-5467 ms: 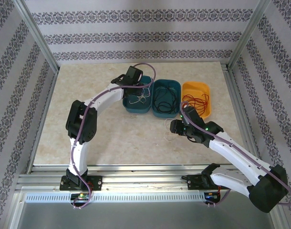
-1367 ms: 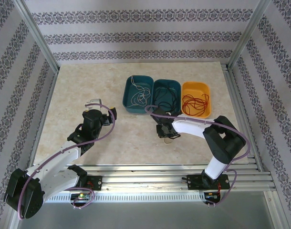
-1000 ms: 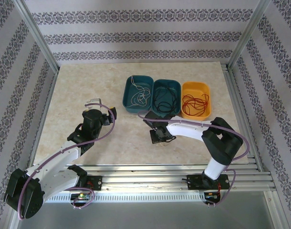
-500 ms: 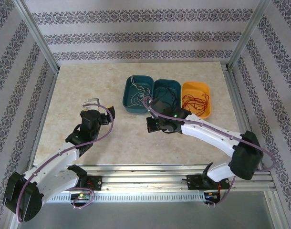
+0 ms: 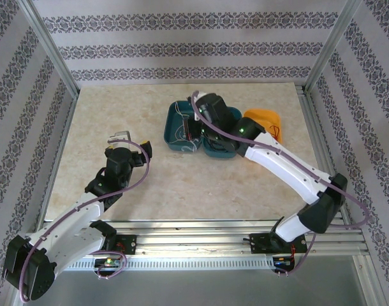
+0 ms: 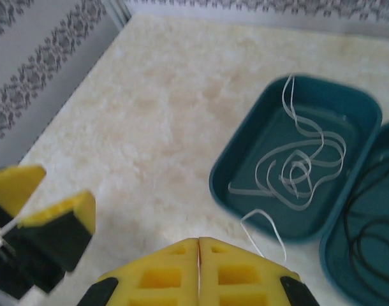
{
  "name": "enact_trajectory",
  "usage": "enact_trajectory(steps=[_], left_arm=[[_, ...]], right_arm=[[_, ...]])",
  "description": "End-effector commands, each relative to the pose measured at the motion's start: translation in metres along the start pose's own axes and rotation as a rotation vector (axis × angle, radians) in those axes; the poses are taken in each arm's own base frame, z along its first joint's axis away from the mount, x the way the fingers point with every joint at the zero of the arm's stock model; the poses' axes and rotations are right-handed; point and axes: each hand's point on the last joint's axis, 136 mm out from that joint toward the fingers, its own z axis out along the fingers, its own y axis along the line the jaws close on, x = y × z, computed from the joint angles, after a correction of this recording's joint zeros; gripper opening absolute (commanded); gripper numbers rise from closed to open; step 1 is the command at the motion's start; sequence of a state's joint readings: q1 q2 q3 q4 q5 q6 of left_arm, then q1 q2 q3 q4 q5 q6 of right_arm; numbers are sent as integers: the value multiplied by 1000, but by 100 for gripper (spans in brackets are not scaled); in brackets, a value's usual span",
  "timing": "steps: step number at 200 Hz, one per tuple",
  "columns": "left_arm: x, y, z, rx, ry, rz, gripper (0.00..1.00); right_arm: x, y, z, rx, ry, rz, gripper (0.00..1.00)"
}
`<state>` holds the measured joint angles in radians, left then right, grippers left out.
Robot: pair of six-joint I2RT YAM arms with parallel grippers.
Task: Untangle the cables
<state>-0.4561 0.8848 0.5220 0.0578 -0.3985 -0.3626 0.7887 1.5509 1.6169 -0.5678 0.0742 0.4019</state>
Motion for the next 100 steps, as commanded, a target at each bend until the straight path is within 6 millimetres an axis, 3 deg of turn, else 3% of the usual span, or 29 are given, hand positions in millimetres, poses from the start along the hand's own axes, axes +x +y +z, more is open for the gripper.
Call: enact_trajectory(steps=[1, 21, 46, 100], left_arm=[[-3, 10, -4, -36, -7, 22, 99], [-4, 12, -5, -44, -14, 24, 99], [-3, 14, -5, -54, -14, 41, 99], [-3, 15, -6, -56, -14, 58, 99]], right_arm=[[-40, -1, 0, 16, -92, -44, 0], [-63, -8, 13, 54, -145, -54, 0], [-78, -24, 39, 113, -166, -53, 0], [-62, -54, 123, 158, -109, -27, 0]])
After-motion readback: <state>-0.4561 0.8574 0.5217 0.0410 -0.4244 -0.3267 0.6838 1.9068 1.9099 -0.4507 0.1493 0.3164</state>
